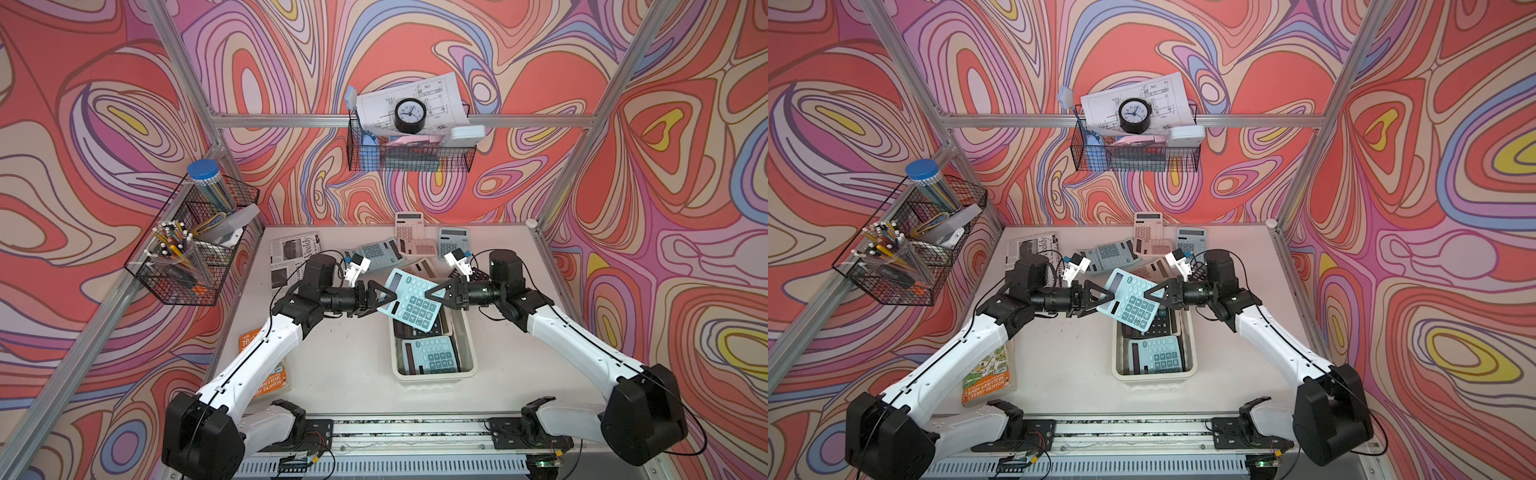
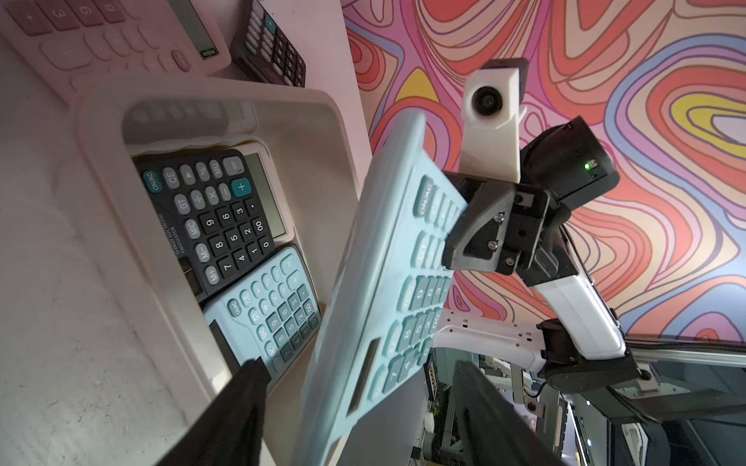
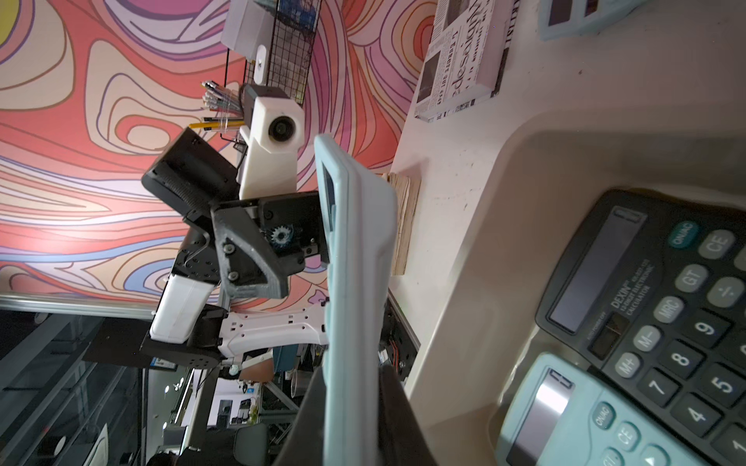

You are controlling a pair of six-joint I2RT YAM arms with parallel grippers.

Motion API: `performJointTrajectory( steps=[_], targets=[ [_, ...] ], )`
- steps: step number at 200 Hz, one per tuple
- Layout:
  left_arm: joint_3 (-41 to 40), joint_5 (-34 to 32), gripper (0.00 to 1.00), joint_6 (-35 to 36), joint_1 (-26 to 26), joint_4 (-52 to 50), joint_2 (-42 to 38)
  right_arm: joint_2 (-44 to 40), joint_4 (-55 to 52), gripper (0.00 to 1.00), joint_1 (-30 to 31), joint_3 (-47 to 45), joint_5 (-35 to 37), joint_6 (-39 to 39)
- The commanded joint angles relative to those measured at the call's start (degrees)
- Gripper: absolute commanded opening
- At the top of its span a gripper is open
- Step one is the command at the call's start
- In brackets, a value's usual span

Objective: Put the calculator in the storage box
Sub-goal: Place the calculator in the storage box.

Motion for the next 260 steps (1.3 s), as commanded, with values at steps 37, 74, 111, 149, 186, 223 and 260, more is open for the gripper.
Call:
performJointTrajectory(
  steps=[37,74,111,149,186,223,260],
  targets=[
    [-10.8,-14.1,0.92,-16.5,-7.9,20.3,-5.1,-0.4,22.4,0.0,0.1,-3.1,12.2,16.3],
    [-14.7,-20.1,0.9,-22.7,-12.8,32.4,-3.3,2.0,36.7,0.0,0.6,-7.0,14.1,27.2],
    [-17.3,-22.2,0.81,-28.8,-15.3,50.3,2.0,2.1,41.1,0.0,1.8,-9.4,15.5,31.3],
    [-17.6,-20.5,0.46,-34.1,-15.8,65.3,11.4,1.7,41.5,0.0,3.3,-10.6,16.2,31.7],
    [-17.7,-19.8,0.13,-37.2,-16.1,73.4,16.7,1.6,41.5,0.0,4.0,-12.1,16.9,31.1],
    [-17.2,-19.6,0.0,-35.7,-16.1,69.0,15.4,0.9,38.2,0.0,4.1,-12.7,16.8,27.9],
    [-13.6,-14.6,0.0,-27.7,-15.2,51.8,11.9,-3.5,12.2,0.47,4.1,-6.1,19.0,10.5]
  ],
)
